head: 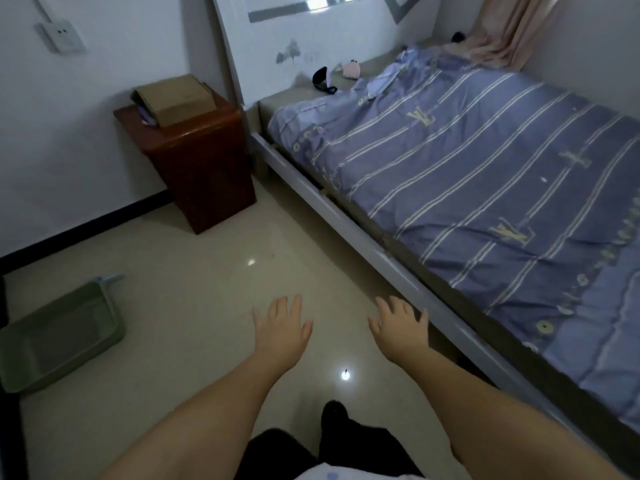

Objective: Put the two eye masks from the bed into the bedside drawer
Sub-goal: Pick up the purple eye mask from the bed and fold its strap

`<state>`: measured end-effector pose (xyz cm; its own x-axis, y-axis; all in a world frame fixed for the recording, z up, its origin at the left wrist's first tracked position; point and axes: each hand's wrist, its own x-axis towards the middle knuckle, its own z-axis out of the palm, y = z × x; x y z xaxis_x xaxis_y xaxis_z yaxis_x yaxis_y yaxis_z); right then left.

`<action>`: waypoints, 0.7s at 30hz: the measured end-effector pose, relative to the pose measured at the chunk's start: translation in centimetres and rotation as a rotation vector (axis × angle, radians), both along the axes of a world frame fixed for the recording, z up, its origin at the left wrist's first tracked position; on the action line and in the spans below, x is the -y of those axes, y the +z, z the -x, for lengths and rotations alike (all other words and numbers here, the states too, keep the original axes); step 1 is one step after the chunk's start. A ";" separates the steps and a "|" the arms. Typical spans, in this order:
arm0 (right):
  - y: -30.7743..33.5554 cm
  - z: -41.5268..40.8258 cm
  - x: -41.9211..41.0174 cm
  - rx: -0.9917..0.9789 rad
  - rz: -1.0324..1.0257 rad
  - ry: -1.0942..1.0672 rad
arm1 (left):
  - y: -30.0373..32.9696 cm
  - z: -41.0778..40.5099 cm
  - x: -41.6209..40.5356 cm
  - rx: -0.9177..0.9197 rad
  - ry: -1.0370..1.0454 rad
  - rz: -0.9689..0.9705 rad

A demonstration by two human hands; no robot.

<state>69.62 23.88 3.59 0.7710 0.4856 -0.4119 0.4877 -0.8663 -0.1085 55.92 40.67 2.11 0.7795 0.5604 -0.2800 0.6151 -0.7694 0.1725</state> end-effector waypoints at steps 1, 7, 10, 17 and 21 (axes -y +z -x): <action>0.0 -2.1 -1.4 -0.010 0.015 0.002 | 0.2 -1.8 -1.3 -0.002 0.016 0.017; -0.8 -11.8 -13.1 -0.051 -0.035 0.075 | -0.4 -10.2 -10.9 -0.013 0.140 0.063; -1.2 -16.7 -20.0 -0.050 -0.062 0.097 | -0.4 -15.1 -17.4 -0.014 0.151 0.028; 0.6 -28.1 -34.1 -0.050 -0.151 -0.018 | 1.7 -28.5 -33.1 0.034 0.060 -0.025; 1.0 -35.1 -38.9 -0.069 -0.147 -0.070 | 1.2 -36.8 -39.0 0.020 0.037 -0.015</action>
<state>104.73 62.82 4.58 0.7773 0.4906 -0.3938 0.4136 -0.8702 -0.2678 92.69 79.62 3.34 0.7636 0.5926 -0.2563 0.6395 -0.7489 0.1736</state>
